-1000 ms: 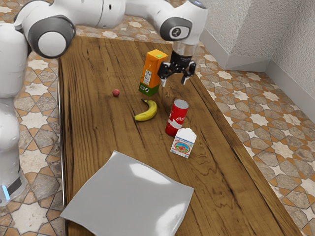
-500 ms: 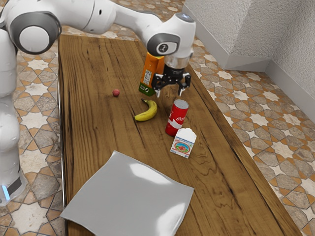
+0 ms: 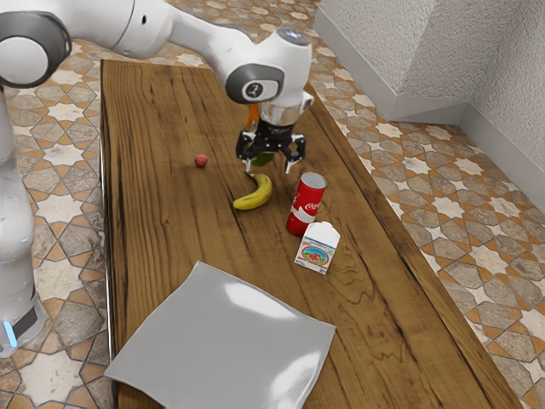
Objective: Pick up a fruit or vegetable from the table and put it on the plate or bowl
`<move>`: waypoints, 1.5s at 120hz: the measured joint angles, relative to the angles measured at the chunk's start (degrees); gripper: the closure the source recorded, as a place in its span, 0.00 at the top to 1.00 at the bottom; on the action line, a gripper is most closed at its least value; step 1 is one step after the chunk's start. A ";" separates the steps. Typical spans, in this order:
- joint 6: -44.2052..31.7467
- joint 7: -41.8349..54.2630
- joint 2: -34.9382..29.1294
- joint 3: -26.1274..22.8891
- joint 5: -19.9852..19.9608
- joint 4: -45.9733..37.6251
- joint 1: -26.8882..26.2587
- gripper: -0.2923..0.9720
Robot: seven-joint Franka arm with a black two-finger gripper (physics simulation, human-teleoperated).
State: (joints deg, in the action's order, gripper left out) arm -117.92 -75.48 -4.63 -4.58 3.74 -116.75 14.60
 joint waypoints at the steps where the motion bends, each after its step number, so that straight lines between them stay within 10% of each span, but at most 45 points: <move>1: -0.06 0.09 -0.11 0.00 0.00 -0.21 -0.01 0.77; 180: -8.85 6.49 3.96 -0.26 -0.40 -5.80 -0.31 0.77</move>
State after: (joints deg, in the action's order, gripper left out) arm -126.77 -69.00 -0.67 -4.84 3.34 -122.55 14.29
